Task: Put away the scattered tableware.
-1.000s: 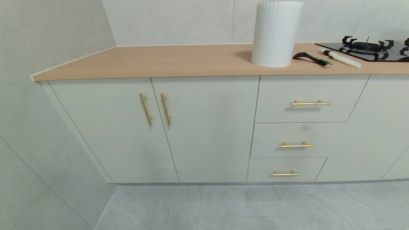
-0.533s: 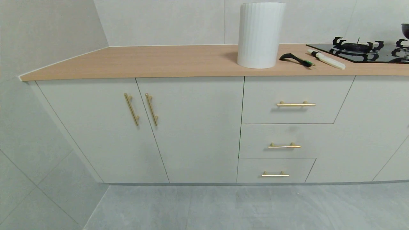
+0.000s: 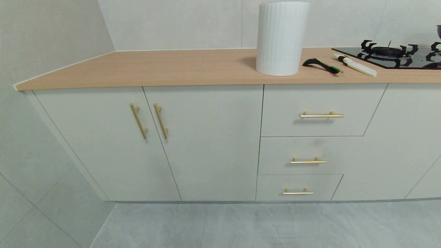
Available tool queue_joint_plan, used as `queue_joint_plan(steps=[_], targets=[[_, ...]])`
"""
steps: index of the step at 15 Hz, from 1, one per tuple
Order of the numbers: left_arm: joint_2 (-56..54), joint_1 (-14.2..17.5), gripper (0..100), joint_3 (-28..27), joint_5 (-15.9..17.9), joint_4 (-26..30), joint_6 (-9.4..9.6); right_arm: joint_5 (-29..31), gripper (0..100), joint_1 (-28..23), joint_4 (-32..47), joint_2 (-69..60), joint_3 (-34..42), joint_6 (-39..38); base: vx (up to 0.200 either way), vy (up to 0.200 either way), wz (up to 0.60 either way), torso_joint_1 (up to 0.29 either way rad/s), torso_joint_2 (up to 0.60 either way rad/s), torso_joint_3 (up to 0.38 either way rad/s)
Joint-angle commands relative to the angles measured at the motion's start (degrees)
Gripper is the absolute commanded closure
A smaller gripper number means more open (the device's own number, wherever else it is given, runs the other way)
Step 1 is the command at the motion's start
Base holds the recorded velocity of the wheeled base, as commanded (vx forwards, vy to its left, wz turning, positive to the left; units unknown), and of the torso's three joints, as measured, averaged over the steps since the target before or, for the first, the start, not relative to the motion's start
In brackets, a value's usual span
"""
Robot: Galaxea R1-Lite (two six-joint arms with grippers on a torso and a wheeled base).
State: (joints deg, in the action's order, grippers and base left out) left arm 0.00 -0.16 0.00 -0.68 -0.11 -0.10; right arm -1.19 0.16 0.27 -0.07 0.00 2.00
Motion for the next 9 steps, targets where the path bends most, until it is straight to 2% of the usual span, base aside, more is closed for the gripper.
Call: queue_joint_plan(steps=[1, 5, 9], targets=[[0.09, -0.02, 0, 0.00, -0.02, 0.02, 0.01, -0.04, 0, 0.02, 0.00, 0.07, 0.00, 0.02, 0.200, 0.000, 0.00, 0.007, 0.00, -0.002], [0.09, -0.02, 0, 0.00, -0.02, -0.07, 0.01, -0.04, 0, 0.02, 0.00, 0.07, 0.00, 0.02, 0.200, 0.000, 0.00, 0.002, 0.00, 0.004], [0.09, -0.02, 0, 0.00, -0.11, -0.07, 0.01, -0.04, 0, 0.02, 0.00, 0.07, 0.00, 0.02, 0.000, 0.000, 0.00, 0.000, 0.00, 0.000]])
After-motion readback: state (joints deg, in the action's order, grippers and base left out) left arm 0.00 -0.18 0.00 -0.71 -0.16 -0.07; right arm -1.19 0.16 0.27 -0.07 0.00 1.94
